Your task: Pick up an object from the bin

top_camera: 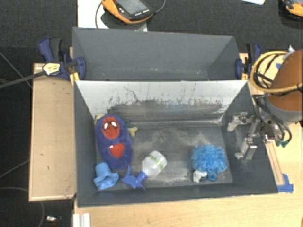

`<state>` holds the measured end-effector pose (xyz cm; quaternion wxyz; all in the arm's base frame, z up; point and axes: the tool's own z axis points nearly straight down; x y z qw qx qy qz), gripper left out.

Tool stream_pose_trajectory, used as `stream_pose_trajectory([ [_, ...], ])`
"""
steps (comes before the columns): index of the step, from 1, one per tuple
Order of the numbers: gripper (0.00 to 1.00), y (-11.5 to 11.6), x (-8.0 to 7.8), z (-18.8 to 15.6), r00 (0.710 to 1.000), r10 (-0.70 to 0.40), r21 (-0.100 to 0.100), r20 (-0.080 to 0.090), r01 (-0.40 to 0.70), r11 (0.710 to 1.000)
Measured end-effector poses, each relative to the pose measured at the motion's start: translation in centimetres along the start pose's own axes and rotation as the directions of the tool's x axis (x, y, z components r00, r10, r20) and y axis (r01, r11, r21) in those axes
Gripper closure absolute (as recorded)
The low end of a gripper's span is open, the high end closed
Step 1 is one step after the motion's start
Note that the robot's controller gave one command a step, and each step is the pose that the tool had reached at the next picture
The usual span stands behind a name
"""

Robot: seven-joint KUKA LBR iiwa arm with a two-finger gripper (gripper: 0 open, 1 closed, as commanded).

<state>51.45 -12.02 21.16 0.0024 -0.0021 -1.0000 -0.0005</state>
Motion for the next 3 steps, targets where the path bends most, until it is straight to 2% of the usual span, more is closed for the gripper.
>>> stream_pose_trajectory([
  [1,0.0,0.1,-0.2,-0.5,1.0,-0.004,0.002,0.008,0.004,1.0],
  [2,0.0,1.2,0.4,3.6,0.986,-0.165,0.003,0.01,0.165,0.986],
  [3,0.0,4.1,2.2,5.2,0.885,-0.465,0.006,0.009,0.465,0.885],
])
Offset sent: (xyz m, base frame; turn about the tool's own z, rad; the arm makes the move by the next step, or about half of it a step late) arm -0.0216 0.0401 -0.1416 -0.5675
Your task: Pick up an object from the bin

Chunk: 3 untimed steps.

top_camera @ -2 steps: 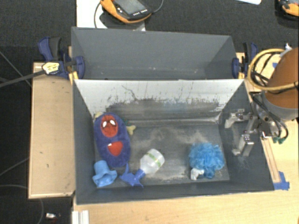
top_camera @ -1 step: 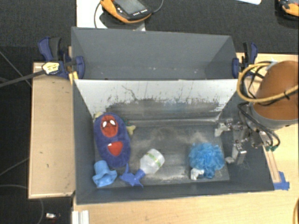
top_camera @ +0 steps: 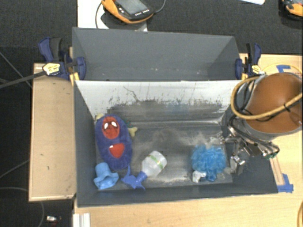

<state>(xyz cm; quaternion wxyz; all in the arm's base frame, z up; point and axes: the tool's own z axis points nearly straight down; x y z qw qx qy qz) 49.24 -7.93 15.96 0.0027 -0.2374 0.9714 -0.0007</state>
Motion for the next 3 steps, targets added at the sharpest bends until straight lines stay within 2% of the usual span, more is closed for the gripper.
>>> stream_pose_trajectory([
  [1,0.0,2.6,-0.2,2.1,0.908,-0.419,-0.002,-0.002,0.419,0.908],
  [2,0.0,2.9,0.0,6.2,0.977,-0.212,-0.001,-0.001,0.212,0.977],
  [3,1.0,4.3,-1.0,8.3,0.71,-0.704,0.003,0.001,0.704,0.71],
])
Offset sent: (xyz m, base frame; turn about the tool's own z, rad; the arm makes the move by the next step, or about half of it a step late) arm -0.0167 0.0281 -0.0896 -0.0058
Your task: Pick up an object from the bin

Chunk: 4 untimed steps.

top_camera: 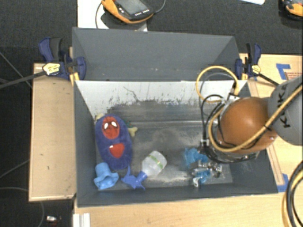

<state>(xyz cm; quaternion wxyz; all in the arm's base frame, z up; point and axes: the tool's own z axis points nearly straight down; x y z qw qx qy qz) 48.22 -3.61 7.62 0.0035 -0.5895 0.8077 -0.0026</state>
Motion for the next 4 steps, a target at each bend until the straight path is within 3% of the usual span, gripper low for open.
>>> stream_pose_trajectory([
  [1,1.0,0.1,-0.4,0.4,0.994,-0.109,0.0,0.001,0.109,0.994],
  [2,1.0,0.3,-0.4,-2.9,0.995,-0.103,-0.008,0.002,0.103,0.995],
  [4,1.0,0.2,-0.4,-9.3,0.995,-0.101,-0.006,0.003,0.101,0.995],
])
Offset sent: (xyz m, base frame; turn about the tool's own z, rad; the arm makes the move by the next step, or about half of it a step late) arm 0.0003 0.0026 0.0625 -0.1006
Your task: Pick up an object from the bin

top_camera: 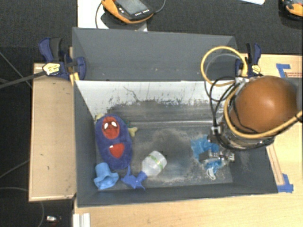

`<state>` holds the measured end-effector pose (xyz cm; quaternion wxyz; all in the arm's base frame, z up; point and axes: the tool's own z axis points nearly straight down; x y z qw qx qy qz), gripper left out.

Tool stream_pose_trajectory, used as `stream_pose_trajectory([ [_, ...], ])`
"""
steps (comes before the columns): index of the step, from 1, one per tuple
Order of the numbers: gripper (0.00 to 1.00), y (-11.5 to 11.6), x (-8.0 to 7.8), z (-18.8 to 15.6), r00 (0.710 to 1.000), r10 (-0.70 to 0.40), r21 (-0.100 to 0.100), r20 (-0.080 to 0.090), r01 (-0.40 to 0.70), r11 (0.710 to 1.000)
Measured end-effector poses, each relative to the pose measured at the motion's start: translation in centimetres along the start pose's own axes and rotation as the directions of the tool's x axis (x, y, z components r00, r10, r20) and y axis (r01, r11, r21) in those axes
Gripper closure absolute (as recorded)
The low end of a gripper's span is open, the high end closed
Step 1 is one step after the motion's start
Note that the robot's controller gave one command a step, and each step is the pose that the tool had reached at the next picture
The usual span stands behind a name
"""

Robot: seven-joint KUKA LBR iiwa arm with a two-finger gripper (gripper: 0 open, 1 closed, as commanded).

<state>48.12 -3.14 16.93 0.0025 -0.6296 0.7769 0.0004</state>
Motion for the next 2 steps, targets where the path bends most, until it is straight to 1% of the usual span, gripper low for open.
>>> stream_pose_trajectory([
  [1,1.0,-0.1,0.0,-2.2,1.0,0.002,0.004,0.001,-0.002,1.0],
  [2,1.0,-0.1,-0.1,-4.0,1.0,0.004,0.003,0.002,-0.004,1.0],
])
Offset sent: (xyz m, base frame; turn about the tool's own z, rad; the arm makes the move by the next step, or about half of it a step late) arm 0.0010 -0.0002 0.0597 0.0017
